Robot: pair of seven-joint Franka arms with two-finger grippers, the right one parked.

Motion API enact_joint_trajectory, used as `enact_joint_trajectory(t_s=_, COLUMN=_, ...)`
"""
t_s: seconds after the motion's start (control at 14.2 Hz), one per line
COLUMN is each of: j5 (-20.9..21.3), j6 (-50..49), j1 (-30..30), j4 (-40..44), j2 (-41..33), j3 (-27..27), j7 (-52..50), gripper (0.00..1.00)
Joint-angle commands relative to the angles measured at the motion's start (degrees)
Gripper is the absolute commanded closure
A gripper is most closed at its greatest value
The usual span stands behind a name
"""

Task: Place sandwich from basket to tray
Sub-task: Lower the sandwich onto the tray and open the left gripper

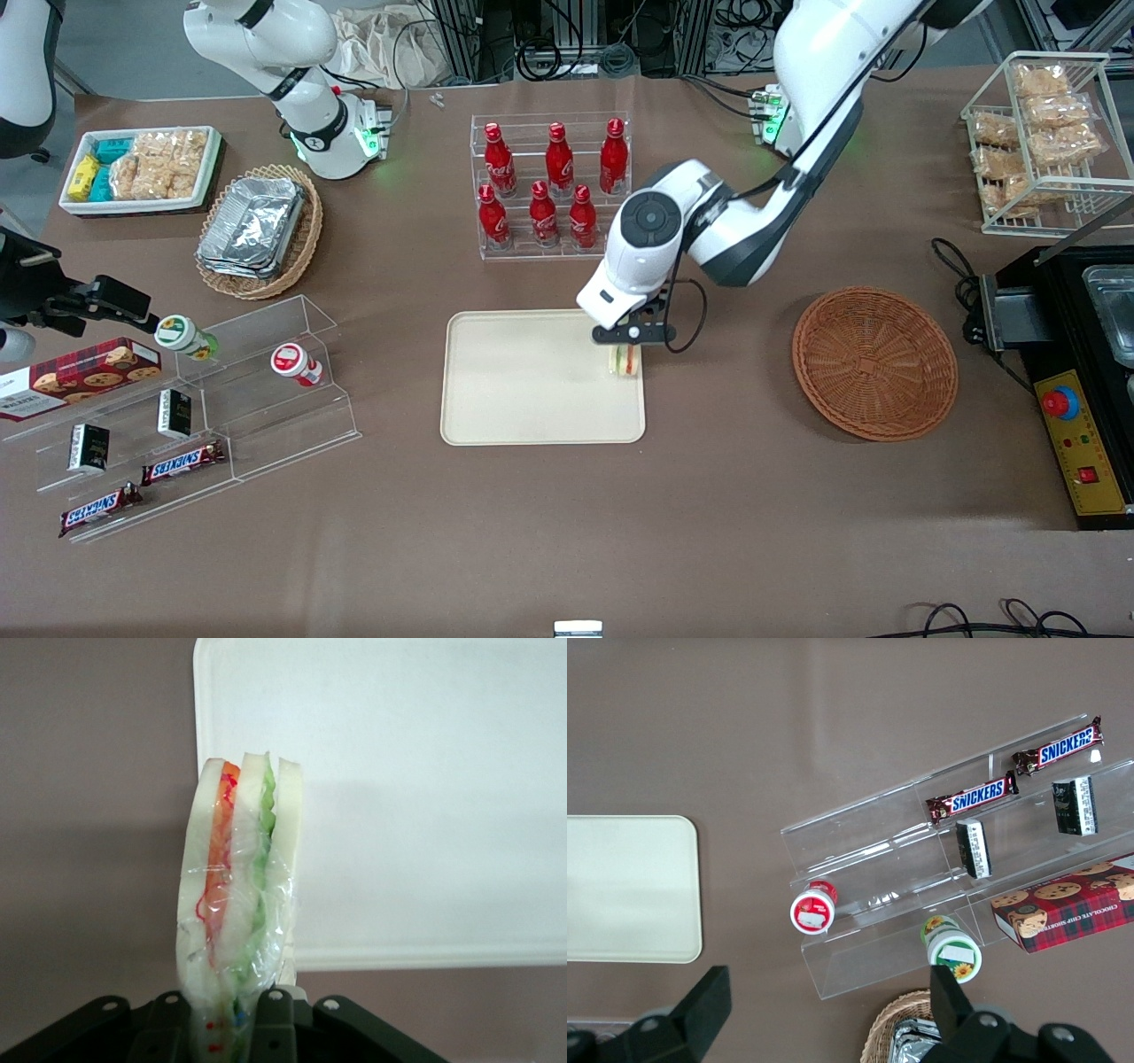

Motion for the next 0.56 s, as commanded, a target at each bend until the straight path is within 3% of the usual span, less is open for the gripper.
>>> enact_joint_trajectory(t_s=0.0, j5=7.5, j6=1.7, j1=-0.6, j4=4.1, j2=6.0, j3=-0.1, j7=-6.1, gripper=1.0)
enact_joint_trajectory(t_s=0.35, j5=9.0, j6=2.0, j1=-0.6, j4=5.6, j2=9.4, j3=-0.1, j7=-6.8, gripper=0.99)
enact_joint_trajectory(t_s=0.42, j5=9.0, j6=2.6, j1=-0.6, j4=6.4, j2=10.0, j3=-0.1, j7=-6.6, gripper=0.74)
enact_joint_trajectory(t_s=0.49, j5=9.0, j6=3.0, j1=-0.6, j4=6.5, j2=10.1, j3=-0.1, j7=-6.3, gripper=0.15)
